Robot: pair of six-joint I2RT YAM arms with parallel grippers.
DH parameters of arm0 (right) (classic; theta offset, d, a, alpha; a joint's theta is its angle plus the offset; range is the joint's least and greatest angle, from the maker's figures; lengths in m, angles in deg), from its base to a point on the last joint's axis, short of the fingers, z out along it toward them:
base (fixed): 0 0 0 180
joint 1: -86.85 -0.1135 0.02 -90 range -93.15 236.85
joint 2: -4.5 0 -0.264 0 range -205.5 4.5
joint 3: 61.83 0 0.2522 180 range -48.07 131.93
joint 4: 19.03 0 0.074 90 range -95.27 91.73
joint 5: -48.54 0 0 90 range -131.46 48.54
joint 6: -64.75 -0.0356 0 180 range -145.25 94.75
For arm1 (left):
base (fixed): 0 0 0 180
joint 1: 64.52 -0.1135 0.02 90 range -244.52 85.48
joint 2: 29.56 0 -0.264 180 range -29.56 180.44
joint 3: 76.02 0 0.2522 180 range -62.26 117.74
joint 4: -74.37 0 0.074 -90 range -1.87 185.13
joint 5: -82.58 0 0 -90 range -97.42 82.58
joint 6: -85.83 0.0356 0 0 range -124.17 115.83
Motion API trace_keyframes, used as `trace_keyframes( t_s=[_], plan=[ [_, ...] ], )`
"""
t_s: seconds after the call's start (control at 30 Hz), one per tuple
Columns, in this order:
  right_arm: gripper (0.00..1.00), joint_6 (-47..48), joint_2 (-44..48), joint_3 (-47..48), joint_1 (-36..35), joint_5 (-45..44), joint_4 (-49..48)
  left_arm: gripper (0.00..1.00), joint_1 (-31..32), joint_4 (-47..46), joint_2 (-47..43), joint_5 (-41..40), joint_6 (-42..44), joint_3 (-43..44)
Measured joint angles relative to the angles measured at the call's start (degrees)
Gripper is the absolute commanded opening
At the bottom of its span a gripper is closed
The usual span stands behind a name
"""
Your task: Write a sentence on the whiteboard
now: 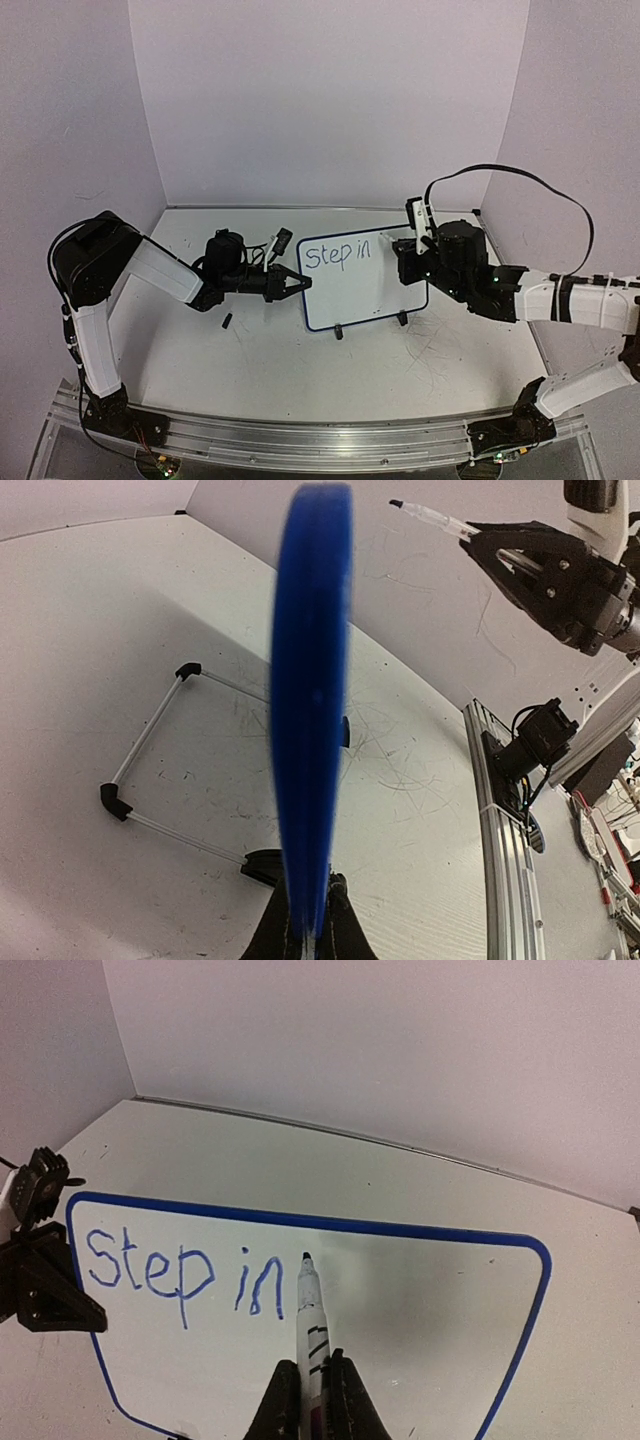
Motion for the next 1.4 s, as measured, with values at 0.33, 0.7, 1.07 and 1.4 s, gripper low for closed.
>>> trace_keyframes(
  t_s=[0.33,0.7,1.07,1.4],
  plan=[
    [0.00,1.32,-3.00,0.04,1.14,1.70,-0.82,0.00,0.00,0.35,-0.15,-0.02,0.13,0.01],
    [0.00,1.88,-4.18,1.09,1.12,2.30,-2.43,0.00,0.00,0.37,-0.17,-0.02,0.15,0.00],
    [0.00,2.07,-5.90,1.93,1.12,1.82,-2.92,0.00,0.00,0.39,-0.20,-0.02,0.22,0.01],
    [0.00,2.05,-6.68,2.38,1.02,0.70,-2.86,0.00,0.00,0.44,-0.20,-0.09,0.15,0.01]
  ],
)
